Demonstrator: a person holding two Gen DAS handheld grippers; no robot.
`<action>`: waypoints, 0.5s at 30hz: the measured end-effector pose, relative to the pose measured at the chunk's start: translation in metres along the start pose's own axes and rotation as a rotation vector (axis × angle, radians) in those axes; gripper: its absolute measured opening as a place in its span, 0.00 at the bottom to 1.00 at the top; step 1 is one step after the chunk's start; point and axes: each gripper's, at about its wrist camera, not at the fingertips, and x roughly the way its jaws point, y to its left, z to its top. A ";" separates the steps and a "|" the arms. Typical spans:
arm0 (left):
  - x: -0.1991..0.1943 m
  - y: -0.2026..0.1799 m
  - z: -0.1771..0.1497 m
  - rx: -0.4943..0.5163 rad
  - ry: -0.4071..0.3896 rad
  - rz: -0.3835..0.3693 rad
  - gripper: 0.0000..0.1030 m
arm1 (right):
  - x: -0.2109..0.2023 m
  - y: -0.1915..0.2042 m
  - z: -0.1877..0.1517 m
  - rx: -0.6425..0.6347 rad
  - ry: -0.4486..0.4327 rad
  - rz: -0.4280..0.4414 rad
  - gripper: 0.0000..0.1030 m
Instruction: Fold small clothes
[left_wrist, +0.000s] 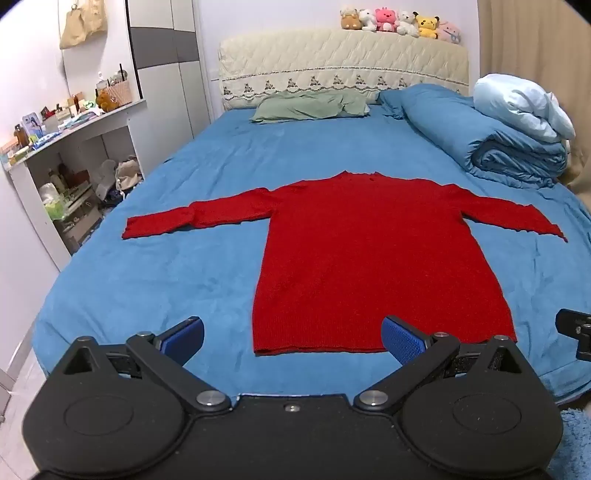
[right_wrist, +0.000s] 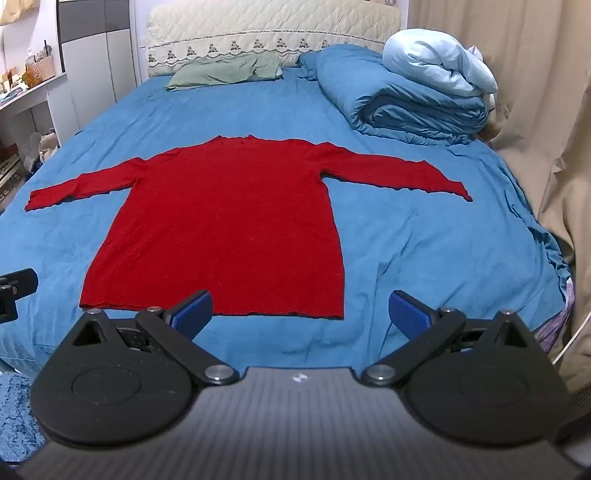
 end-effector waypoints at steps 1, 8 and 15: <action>0.001 0.000 0.000 0.004 0.002 0.003 1.00 | -0.001 0.000 0.000 0.000 -0.007 -0.002 1.00; -0.004 0.010 -0.001 0.005 -0.040 0.001 1.00 | -0.003 0.001 0.000 -0.002 -0.003 -0.002 1.00; -0.004 -0.001 -0.003 0.029 -0.037 0.021 1.00 | -0.003 0.001 -0.001 -0.001 -0.005 0.000 1.00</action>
